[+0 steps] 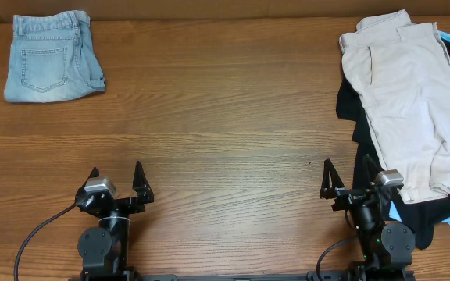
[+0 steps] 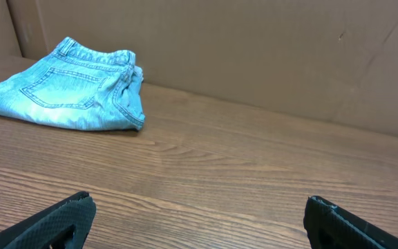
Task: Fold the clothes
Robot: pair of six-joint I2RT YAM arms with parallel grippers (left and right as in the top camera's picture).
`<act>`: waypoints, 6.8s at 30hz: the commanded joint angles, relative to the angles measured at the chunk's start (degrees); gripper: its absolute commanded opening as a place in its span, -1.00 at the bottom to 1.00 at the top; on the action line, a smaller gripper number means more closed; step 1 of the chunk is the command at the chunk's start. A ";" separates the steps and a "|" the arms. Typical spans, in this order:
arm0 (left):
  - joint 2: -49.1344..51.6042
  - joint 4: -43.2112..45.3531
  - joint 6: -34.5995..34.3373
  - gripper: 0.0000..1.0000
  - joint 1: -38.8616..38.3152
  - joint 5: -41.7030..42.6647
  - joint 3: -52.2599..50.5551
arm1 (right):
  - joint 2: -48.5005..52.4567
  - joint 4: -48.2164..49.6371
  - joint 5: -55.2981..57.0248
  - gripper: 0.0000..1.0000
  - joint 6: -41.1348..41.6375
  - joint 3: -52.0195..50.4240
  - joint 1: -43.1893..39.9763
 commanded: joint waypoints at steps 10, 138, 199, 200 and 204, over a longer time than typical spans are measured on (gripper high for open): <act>-0.50 0.04 0.07 1.00 -0.37 0.68 -0.17 | -0.66 0.28 0.39 1.00 0.37 -0.61 0.26; 72.54 -29.00 9.33 1.00 -0.37 12.50 60.35 | 114.20 -37.90 21.99 -0.93 -15.10 79.73 -8.52; 93.39 -17.75 21.94 0.93 -17.64 16.87 60.41 | 107.16 -71.87 1.38 0.50 -1.27 112.56 6.56; 94.47 -17.03 21.94 0.93 -18.05 16.48 60.41 | 107.19 -72.08 1.38 0.50 -1.81 112.54 6.58; 98.03 -15.21 21.99 0.92 -19.39 12.41 60.41 | 107.23 -72.32 1.40 0.51 -2.03 112.52 6.58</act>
